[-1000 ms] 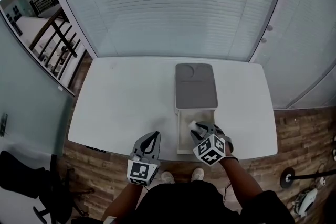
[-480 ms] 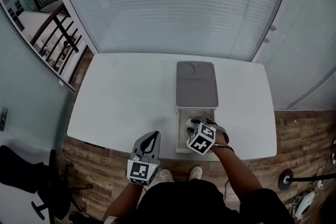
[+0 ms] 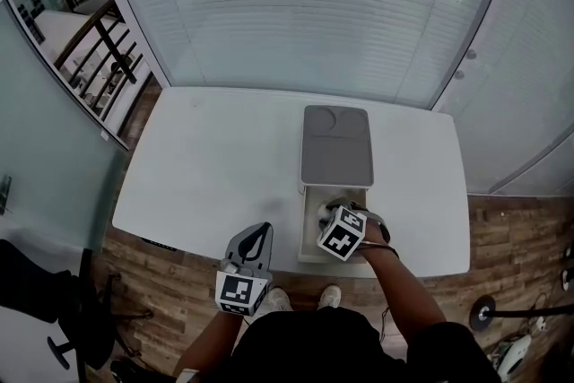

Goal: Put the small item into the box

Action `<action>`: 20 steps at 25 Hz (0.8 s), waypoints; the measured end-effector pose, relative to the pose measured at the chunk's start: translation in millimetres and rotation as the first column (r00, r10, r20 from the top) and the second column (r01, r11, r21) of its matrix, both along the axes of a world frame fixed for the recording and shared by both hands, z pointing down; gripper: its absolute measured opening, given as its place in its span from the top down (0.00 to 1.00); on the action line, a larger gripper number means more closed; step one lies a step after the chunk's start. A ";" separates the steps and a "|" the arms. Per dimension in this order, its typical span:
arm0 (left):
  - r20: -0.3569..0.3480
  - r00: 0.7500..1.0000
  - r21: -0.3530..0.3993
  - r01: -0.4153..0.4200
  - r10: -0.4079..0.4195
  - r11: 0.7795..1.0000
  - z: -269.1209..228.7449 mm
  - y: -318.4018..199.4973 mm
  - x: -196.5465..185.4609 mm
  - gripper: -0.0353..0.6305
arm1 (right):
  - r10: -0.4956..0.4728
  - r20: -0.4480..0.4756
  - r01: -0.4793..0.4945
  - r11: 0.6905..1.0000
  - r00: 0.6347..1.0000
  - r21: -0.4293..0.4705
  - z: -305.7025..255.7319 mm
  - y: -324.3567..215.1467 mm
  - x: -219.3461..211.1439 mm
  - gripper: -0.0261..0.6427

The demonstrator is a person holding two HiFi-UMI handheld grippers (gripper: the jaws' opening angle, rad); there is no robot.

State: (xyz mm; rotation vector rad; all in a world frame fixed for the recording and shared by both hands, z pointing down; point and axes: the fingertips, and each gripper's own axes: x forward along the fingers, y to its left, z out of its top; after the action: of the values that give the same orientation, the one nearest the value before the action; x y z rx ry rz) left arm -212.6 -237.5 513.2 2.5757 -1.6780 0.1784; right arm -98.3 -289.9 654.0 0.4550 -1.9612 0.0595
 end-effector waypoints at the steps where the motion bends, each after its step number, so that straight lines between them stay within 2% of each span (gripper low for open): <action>1: 0.002 1.000 -0.001 -0.001 0.001 1.000 1.1 -0.5 0.4 0.93 | 0.002 0.001 -0.002 1.000 1.000 0.012 0.0 -2.1 0.9 0.72; 6: 0.004 1.000 -0.011 -0.002 0.002 1.000 2.3 -1.5 1.7 0.93 | 0.039 0.087 -0.046 0.996 0.995 0.078 -25.5 -8.2 -0.3 0.67; 9: 0.002 1.000 -0.008 0.001 -0.001 1.000 0.1 -3.7 1.2 0.93 | 0.092 0.229 -0.122 0.985 0.969 0.120 -59.9 -12.1 -1.3 0.67; 11: -0.011 1.000 -0.018 0.022 -0.023 1.000 -1.4 -7.0 -5.2 0.93 | 0.140 0.371 -0.197 0.973 0.918 0.120 -86.3 -16.0 0.4 0.68; 14: -0.016 0.999 -0.028 0.050 -0.051 0.998 -5.8 -15.4 -13.4 0.93 | 0.178 0.553 -0.284 0.953 0.814 0.111 -126.2 -21.4 9.1 0.72; 17: -0.032 0.998 -0.013 0.047 -0.047 0.999 -14.1 -22.8 -9.0 0.93 | 0.188 0.672 -0.361 0.924 0.716 0.126 -157.0 -24.7 21.3 0.76; 20: -0.044 0.999 0.004 0.013 -0.013 1.000 -22.6 -25.0 4.9 0.93 | 0.178 0.751 -0.437 0.885 0.636 0.160 -182.1 -24.4 31.2 0.80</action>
State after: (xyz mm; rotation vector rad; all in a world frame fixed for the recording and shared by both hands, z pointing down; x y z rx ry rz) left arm -207.7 -262.5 490.6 2.5516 -1.6815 0.1171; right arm -67.1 -314.3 471.9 1.1447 -2.6659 0.1536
